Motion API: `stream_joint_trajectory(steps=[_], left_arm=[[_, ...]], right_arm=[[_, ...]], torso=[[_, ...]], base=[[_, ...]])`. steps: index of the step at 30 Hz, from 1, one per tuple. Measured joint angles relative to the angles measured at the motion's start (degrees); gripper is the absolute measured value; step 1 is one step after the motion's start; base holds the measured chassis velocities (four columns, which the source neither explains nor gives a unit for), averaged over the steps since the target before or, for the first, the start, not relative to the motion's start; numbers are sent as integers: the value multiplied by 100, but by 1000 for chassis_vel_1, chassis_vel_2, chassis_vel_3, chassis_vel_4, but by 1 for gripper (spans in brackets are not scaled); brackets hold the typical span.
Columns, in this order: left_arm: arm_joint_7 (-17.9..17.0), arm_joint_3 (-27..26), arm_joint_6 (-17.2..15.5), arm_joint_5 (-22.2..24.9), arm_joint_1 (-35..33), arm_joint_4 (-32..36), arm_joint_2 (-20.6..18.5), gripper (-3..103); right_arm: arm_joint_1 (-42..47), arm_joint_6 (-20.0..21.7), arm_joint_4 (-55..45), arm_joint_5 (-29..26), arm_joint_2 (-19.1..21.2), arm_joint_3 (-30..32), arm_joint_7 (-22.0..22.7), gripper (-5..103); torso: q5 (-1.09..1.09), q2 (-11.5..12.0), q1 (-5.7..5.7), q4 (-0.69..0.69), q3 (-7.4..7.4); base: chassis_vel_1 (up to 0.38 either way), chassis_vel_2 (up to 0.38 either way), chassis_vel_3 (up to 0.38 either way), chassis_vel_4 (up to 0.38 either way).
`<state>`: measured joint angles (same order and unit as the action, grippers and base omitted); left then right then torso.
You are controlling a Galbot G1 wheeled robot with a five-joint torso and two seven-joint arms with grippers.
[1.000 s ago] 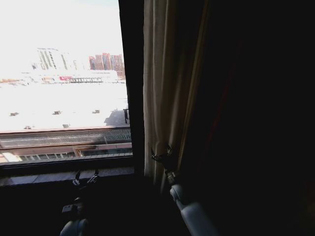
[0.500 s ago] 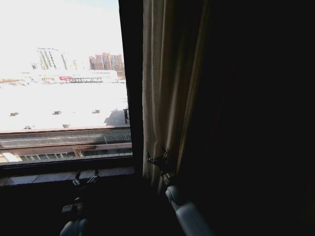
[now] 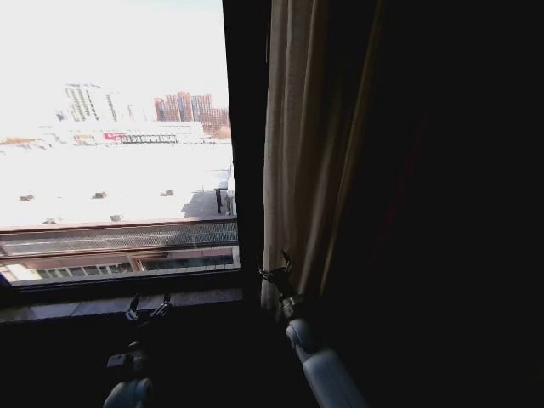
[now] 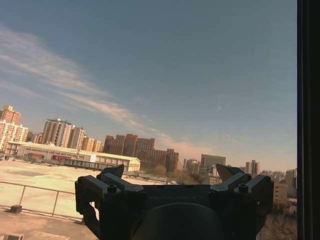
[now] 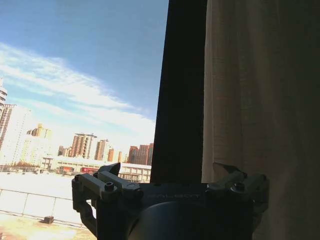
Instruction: Open the curtains by pulling them apart, changing their state from closed to fully open.
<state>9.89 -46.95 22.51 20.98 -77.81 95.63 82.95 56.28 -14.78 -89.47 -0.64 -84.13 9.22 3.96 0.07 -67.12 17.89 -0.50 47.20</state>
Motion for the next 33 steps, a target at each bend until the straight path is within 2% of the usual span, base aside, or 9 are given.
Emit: stream_joint_trajectory(steps=[33], left_arm=[[0, 0, 0, 0, 0, 0, 0, 100]], right_arm=[[443, 58, -484, 12, 99, 89, 45, 100]], torso=[[2, 1, 1, 0, 1]], base=[[340, 347, -343, -346]])
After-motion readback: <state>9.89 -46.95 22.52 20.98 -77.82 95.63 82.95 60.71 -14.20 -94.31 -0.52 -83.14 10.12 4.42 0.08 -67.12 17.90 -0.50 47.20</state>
